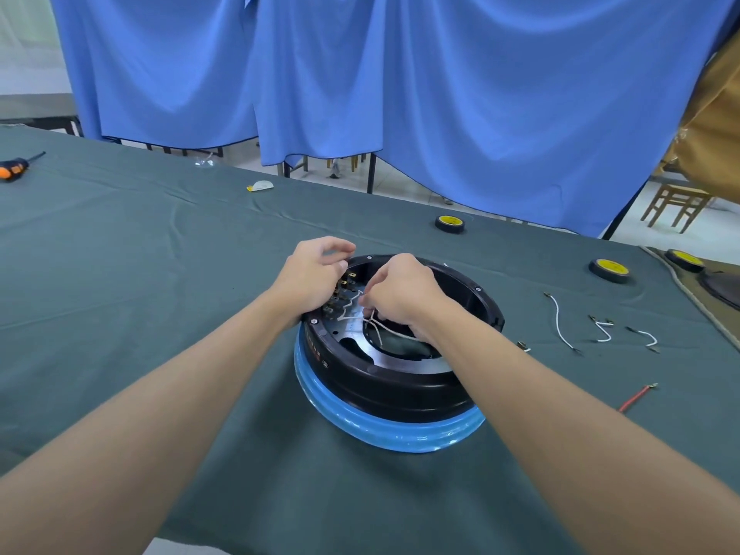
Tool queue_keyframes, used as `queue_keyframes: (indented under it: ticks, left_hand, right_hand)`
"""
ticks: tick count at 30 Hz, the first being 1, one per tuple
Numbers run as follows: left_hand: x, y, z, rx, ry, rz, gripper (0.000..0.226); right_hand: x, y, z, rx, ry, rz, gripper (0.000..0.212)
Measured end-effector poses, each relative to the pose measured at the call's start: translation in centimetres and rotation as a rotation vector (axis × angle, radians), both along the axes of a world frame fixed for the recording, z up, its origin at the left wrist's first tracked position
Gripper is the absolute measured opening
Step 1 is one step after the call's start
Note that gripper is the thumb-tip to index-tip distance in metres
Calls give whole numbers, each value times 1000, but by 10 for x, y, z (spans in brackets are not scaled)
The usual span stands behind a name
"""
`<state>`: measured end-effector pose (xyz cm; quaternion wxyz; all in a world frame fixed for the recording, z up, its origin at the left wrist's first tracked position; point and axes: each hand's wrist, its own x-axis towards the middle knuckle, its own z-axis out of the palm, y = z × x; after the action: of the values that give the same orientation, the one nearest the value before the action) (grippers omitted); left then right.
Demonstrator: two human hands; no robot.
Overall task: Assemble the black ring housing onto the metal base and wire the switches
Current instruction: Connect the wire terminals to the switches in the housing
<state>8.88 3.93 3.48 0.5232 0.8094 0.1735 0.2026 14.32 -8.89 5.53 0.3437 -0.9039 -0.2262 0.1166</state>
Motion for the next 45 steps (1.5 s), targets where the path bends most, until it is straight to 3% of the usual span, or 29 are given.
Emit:
queue_keyframes:
  ticks: [6,15,21,29,31,34,36,39,42,44,45]
  left_hand:
    - [1,0,-1,-14,-9,11,29]
    - [2,2,-3,-19,-22,8,29]
    - [3,2,-4,-13,-34,7,28]
    - [3,3,-4,0,-28,10,28]
    - [2,3,-4,4,-28,11,28]
    - [3,3,-5,1,-30,10,28]
    - [3,3,-5,-6,-31,11,28]
    - [4,3,-6,-10,-31,14,28]
    - [4,3,-6,-12,-36,16,28]
    - [4,4,-6,-16,-36,17,27]
    - [4,3,-6,-18,-35,16,27]
  right_hand:
    - [-7,12,-1,34,52,-9,18]
    - [1,4,12,-167,-30,97,19]
    - [10,-4,13,48,171,167,16]
    - [26,-11,13,-66,-126,234,5]
    - [28,-12,13,5,-37,200,0]
    - [26,-14,16,88,249,193,9]
    - [26,-19,21,22,325,278,24]
    - [26,-28,29,-179,245,416,42]
    - [22,-34,37,-425,27,511,23]
    - [19,-36,41,-479,-12,534,8]
    - [18,-37,41,-478,-36,533,12]
